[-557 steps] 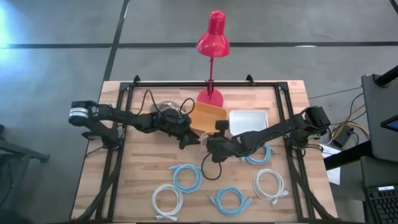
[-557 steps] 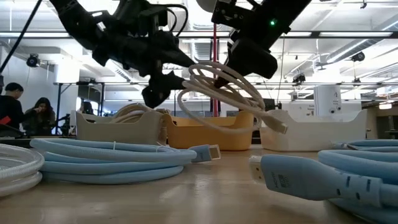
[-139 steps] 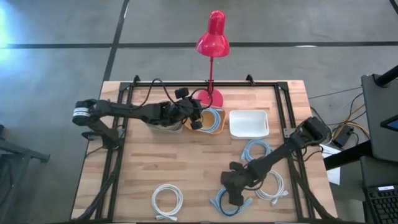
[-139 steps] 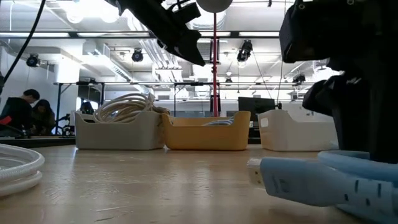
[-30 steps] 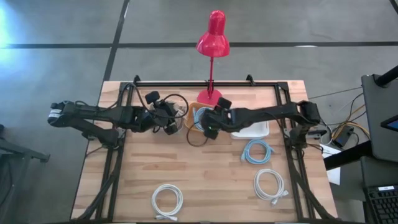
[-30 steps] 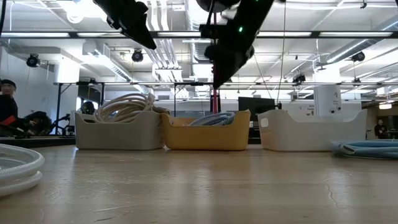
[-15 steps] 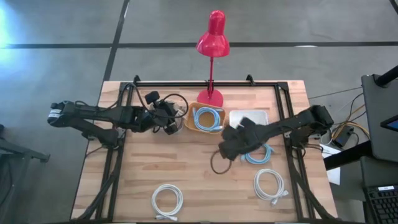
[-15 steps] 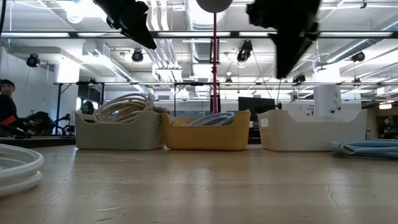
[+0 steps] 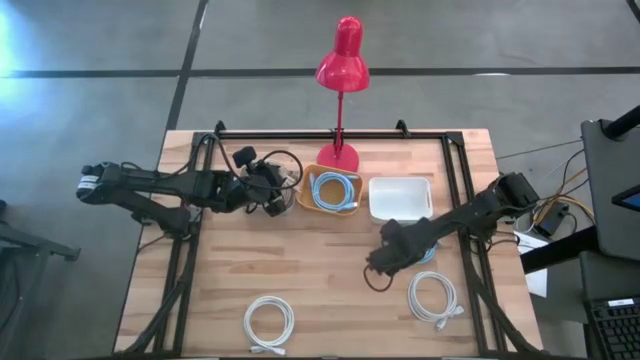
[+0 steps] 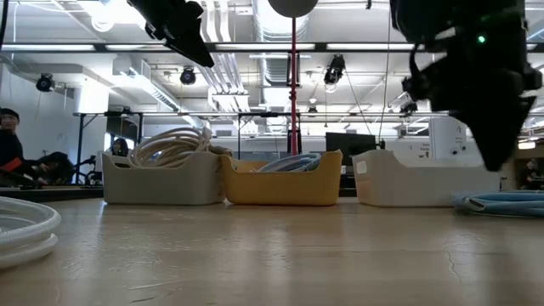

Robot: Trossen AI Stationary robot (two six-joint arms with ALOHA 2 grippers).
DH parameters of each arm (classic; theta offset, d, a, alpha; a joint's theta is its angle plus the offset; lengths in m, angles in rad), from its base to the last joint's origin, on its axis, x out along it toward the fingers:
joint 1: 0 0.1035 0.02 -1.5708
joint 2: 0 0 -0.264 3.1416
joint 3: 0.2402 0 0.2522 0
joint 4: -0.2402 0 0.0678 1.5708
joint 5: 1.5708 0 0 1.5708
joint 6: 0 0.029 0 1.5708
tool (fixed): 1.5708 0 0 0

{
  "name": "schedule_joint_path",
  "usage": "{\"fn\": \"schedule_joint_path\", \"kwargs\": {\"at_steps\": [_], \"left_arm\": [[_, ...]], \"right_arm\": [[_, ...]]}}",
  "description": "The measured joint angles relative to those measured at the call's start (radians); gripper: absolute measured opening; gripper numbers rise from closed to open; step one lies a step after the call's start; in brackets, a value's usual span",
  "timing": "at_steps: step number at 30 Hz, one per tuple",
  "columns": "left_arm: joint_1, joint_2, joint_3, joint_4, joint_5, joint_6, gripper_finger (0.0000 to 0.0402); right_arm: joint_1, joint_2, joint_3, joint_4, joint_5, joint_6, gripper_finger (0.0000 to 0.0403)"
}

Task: Sort HDMI cables
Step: Put the blue hdmi cable into the orange bin

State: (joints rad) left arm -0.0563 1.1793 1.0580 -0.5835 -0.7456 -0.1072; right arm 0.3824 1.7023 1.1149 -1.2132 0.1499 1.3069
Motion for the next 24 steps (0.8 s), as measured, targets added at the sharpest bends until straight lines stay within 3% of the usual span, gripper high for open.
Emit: {"fn": "schedule_joint_path", "kwargs": {"at_steps": [6,14,24], "left_arm": [[0.0,0.0,0.0,0.0,0.0,-0.001,0.0172],[0.0,0.0,0.0,0.0,0.0,-0.004,0.0172],[0.0,0.0,0.0,0.008,0.0,-0.007,0.0172]], "right_arm": [[0.007,-0.001,-0.084,0.051,-0.132,-0.062,0.0169],[0.006,-0.032,-0.157,0.222,-0.166,-0.179,0.0157],[0.006,-0.034,-0.254,0.319,-0.154,-0.184,0.0146]]}}
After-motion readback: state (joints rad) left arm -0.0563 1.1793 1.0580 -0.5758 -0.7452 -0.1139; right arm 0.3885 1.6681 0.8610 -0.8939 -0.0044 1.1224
